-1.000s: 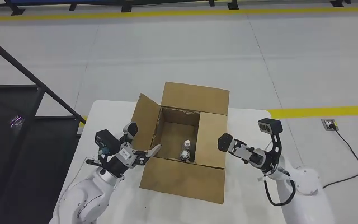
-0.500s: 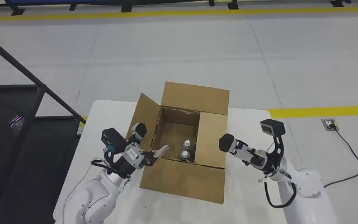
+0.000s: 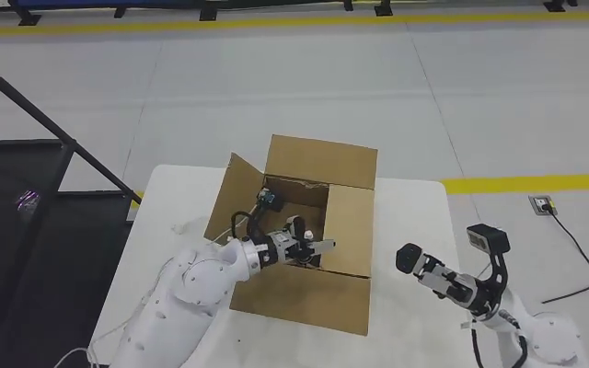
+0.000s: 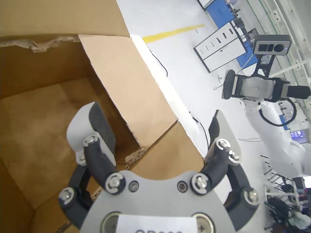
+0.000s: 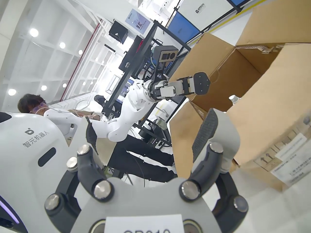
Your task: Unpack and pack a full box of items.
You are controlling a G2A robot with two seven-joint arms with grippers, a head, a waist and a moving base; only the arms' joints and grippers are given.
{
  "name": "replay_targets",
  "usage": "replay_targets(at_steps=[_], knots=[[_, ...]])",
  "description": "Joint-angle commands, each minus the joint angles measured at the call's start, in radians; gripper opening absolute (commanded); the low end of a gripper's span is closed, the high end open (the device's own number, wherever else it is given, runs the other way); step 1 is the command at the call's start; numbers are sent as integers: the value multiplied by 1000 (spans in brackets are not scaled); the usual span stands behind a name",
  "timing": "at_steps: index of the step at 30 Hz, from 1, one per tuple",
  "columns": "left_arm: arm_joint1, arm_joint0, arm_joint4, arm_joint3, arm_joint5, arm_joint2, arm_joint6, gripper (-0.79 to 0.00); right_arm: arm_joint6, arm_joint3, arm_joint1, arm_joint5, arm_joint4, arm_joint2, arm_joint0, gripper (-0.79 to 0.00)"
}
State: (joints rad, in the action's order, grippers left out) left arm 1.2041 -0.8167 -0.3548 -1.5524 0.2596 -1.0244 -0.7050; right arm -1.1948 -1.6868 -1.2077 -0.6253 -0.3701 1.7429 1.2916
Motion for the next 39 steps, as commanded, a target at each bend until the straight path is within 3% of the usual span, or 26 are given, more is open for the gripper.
replay_targets(at_steps=[1, 6, 16, 26, 32, 39], knots=[[8, 30, 42, 52, -12, 27, -41, 0, 9, 4, 11, -9, -15, 10, 17, 0], [25, 79, 134, 145, -8, 69, -102, 0, 28, 17, 36, -28, -46, 14, 37, 0], [58, 129, 267, 281, 7, 127, -111, 0, 49, 38, 77, -49, -71, -13, 41, 0], [89, 167, 404, 366, 96, 160, -113, 0, 78, 37, 107, -78, -81, -20, 61, 0], [90, 177, 418, 360, 131, 140, -111, 0, 90, 39, 120, -90, -82, -34, 71, 0], [90, 151, 425, 274, 112, 117, -47, 0, 149, 37, 132, -149, -92, -21, 85, 0]])
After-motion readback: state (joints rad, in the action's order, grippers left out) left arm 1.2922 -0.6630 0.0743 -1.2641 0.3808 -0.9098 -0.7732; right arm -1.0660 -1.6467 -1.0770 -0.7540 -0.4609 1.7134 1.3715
